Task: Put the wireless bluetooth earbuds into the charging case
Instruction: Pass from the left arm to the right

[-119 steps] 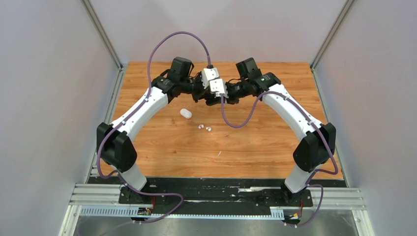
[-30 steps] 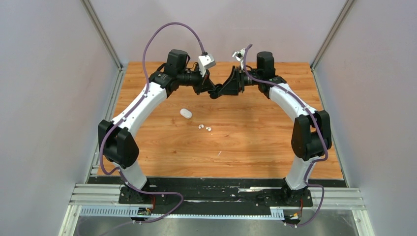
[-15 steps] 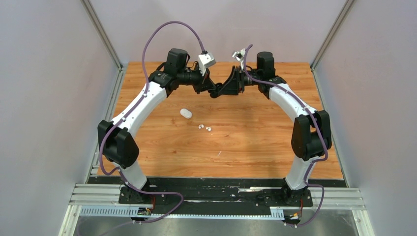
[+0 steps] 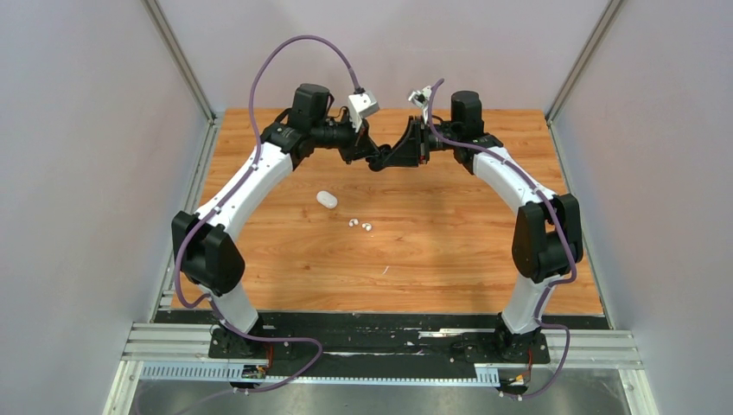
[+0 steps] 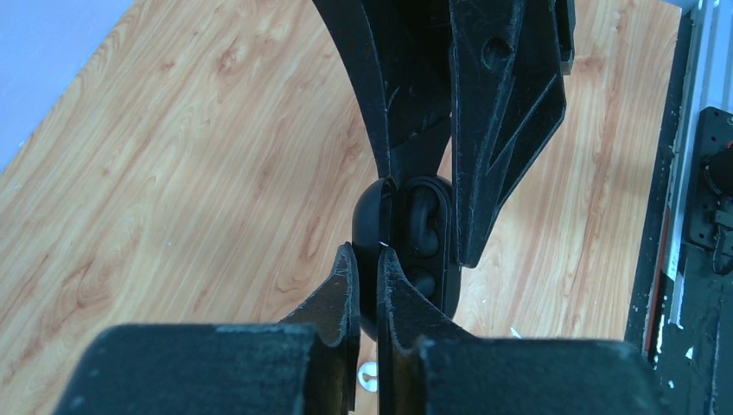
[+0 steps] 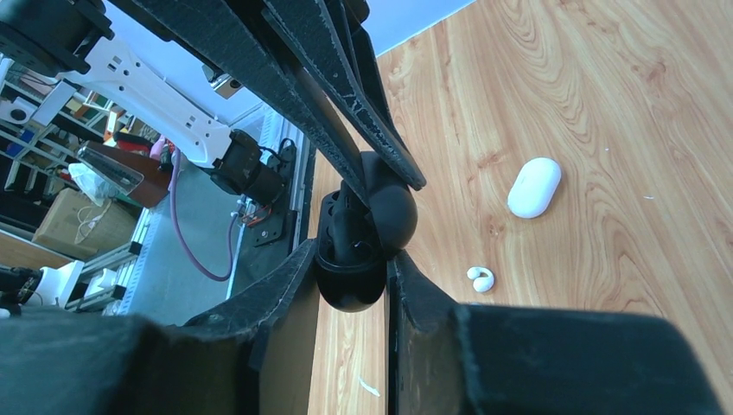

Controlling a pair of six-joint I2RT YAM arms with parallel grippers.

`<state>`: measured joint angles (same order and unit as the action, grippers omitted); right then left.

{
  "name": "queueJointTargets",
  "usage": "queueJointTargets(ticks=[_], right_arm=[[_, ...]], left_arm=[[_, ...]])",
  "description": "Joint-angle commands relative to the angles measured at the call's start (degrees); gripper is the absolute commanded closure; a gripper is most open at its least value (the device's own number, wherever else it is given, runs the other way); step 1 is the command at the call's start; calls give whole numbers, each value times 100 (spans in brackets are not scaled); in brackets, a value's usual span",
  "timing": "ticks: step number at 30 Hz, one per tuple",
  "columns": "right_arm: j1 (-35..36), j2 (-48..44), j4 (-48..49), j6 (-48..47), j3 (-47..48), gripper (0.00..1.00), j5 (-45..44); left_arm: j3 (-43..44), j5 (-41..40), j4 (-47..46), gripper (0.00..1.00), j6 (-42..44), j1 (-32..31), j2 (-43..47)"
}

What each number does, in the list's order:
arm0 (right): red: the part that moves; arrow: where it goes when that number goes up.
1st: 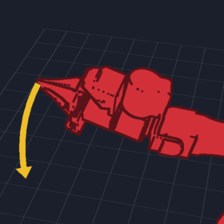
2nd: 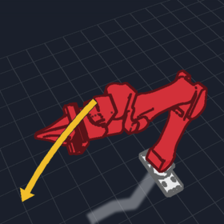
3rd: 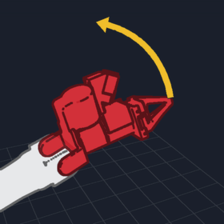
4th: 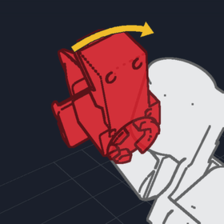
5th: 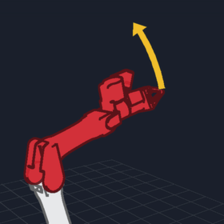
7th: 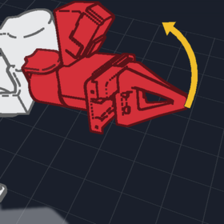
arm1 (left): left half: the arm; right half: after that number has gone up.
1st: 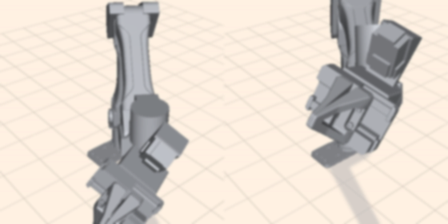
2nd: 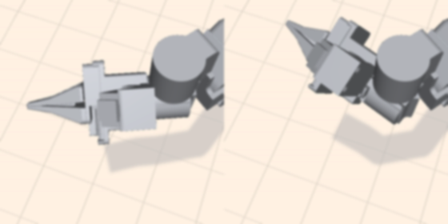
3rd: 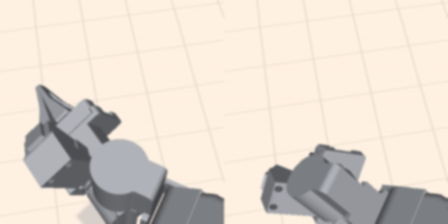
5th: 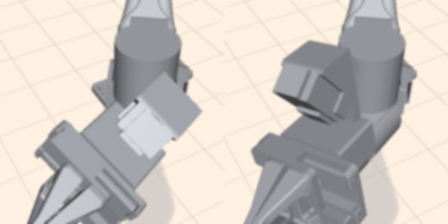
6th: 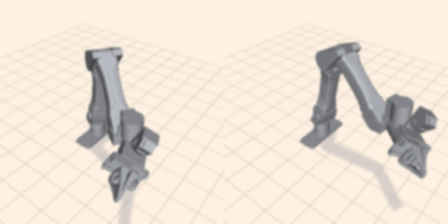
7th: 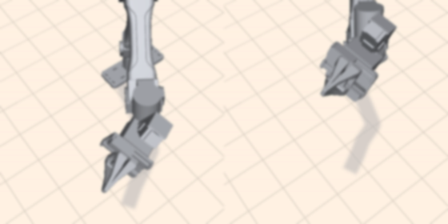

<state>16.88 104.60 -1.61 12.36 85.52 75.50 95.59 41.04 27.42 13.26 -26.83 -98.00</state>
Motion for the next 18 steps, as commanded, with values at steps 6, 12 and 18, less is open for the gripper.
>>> queueJointTargets(ticks=[6, 12, 18], right_arm=[[39, -12, 187, -225, 65, 95, 253], [32, 26, 186, -216, 127, 96, 209], [28, 90, 182, -132, 286, 96, 217]], left_arm=[[686, -102, -59, 38, -269, 222, 61], [835, 1074, -138, 17, -697, 484, 31], [50, 2077, -648, 1, -1048, 494, -98]])
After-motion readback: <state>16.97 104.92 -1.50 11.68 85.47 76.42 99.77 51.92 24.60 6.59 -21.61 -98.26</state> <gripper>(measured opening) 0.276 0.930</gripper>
